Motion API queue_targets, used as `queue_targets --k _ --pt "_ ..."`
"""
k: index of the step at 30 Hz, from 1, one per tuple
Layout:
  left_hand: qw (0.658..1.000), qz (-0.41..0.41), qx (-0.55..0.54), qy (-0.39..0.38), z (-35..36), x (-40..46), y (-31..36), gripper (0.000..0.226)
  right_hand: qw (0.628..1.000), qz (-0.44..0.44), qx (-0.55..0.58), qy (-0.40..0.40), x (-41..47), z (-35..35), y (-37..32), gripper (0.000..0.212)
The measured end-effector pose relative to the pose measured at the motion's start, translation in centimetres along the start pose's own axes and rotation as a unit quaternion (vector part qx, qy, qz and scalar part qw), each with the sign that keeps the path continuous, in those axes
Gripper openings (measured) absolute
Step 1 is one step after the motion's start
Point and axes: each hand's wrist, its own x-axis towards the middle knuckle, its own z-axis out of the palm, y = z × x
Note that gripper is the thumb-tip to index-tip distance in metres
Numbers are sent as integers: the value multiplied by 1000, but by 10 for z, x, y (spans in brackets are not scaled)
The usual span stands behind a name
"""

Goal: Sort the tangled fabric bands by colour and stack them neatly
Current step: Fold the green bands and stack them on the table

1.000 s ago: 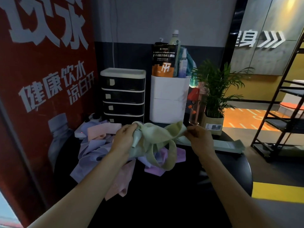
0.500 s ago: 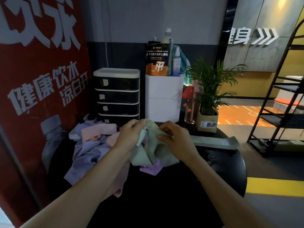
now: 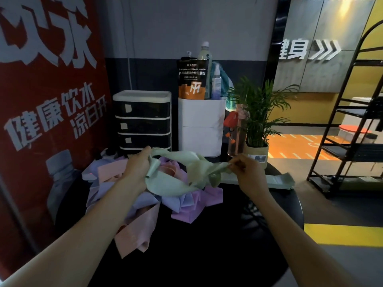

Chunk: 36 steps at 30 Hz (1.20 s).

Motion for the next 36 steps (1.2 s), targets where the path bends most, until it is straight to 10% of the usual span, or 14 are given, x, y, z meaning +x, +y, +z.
queue_targets --k 8,11,16,26,36 --pt "923 131 345 -109 9 -8 -15 27 994 -29 106 -22 3 6 -36 10" --pt "925 212 293 -113 20 -22 -14 20 988 -33 142 -45 4 9 -47 11" --pt "874 190 245 -374 36 -42 -28 34 986 -62 143 -67 9 12 -58 18" --pt "930 121 142 -317 23 -33 -39 33 993 -37 100 -48 6 -2 -29 8" --pt "991 90 -102 3 14 -10 -14 25 992 75 90 41 6 -1 10 14"
